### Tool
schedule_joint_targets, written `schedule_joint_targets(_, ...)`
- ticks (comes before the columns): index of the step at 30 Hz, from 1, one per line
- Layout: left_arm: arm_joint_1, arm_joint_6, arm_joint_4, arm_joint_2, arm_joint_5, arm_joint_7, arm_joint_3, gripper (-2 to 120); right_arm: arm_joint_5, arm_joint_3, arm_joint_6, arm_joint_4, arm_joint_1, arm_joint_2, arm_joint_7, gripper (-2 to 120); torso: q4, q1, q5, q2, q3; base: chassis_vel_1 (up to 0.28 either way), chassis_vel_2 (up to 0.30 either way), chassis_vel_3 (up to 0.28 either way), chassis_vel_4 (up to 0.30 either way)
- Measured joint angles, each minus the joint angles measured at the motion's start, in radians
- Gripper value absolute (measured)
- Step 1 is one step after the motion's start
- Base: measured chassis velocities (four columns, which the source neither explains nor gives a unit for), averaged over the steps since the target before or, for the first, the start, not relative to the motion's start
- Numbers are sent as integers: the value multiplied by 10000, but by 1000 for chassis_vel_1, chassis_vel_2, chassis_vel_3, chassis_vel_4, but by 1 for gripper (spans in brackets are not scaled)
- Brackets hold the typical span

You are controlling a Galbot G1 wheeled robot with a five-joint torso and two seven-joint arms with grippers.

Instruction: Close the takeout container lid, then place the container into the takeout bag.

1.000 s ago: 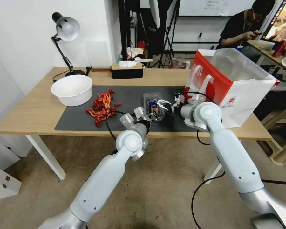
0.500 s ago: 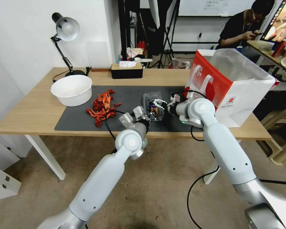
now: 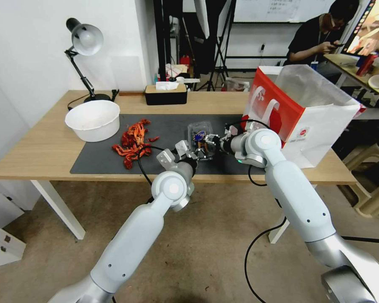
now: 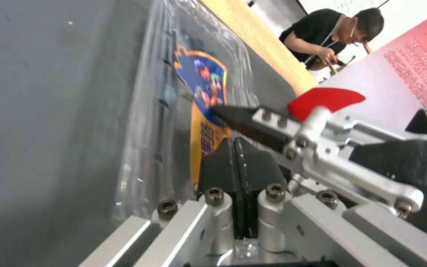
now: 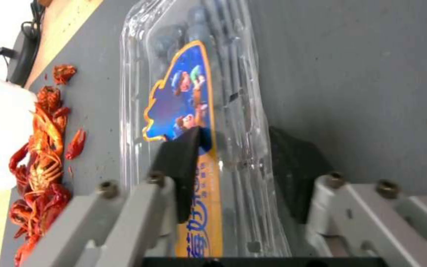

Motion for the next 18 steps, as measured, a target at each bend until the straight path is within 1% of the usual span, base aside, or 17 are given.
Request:
schedule_joint_targets(1, -14, -2, -1, 10, -13, 0, -13, 0, -4, -2, -4, 6, -15, -10, -18, 30, 2, 1, 1, -1, 1, 0, 0, 0, 0)
schedule_joint_targets(2, -14, -2, -1, 10, -13, 0, -13, 0, -4, -2, -4, 6, -15, -10, -18, 30, 2, 1, 1, -1, 1, 0, 0, 0, 0)
schedule_joint_targets(3, -24, -4, -1, 33, -26, 0, -24, 0, -15, -5, -10, 20, -40, -17, -40, 25, 5, 2, 3, -2, 1, 0, 0, 0, 0)
schedule_joint_targets(4, -30, -6, -8, 58, -35, 0, -29, 0, -59, -7, -16, 23, -57, -17, -66, 21, 8, 2, 3, -2, 2, 0, 0, 0, 0)
schedule_joint_targets(5, -30, -6, -8, 58, -35, 0, -29, 0, -59, -7, -16, 23, -57, -17, -66, 21, 8, 2, 3, -2, 2, 0, 0, 0, 0)
schedule_joint_targets(6, -41, -14, -23, 81, -41, 0, -45, 0, -99, -9, -20, 22, -68, -17, -102, 14, 8, 2, 3, -3, 2, 0, 0, 0, 0)
schedule_joint_targets(7, -44, -22, -33, 100, -48, 1, -67, 0, -130, -8, -23, 17, -72, -20, -138, 11, 7, 2, 2, -3, 2, 0, 0, 0, 0)
schedule_joint_targets(8, -41, -29, -53, 118, -64, 3, -99, 0, -157, -1, -29, 29, -75, -23, -175, 6, 4, 2, -2, -2, 2, 0, 0, 0, 0)
schedule_joint_targets(9, -41, -29, -53, 118, -64, 3, -99, 0, -157, -1, -29, 29, -75, -23, -175, 6, 4, 2, -2, -2, 2, 0, 0, 0, 0)
schedule_joint_targets(11, 28, -42, -196, 173, -74, 19, -188, 0, -188, 39, -47, 40, -76, -23, -233, 1, 2, 2, -1, -2, 1, 0, 0, 0, 0)
schedule_joint_targets(13, 113, -41, -345, 248, -77, 51, -253, 0, -204, 67, -50, 40, -84, -24, -272, 0, 2, 2, -2, -2, 1, 0, 0, 0, 0)
schedule_joint_targets(15, 314, -29, -632, 427, 23, 202, -398, 0, -247, 108, -51, 57, -114, -36, -360, 0, 3, 2, -4, -3, 1, 0, 0, 0, 0)
schedule_joint_targets(16, 560, -12, -918, 639, 186, 412, -602, 0, -285, 138, -52, 71, -142, -54, -443, 0, 1, 2, -3, -3, 1, 0, 0, 0, 0)
schedule_joint_targets(17, 560, -12, -918, 639, 186, 412, -602, 0, -285, 138, -52, 71, -142, -54, -443, 0, 1, 2, -3, -3, 1, 0, 0, 0, 0)
schedule_joint_targets(18, 825, 32, -1192, 849, 439, 642, -820, 0, -318, 166, -52, 80, -159, -68, -529, 0, 2, 2, -3, -3, 0, 0, 0, 0, 0)
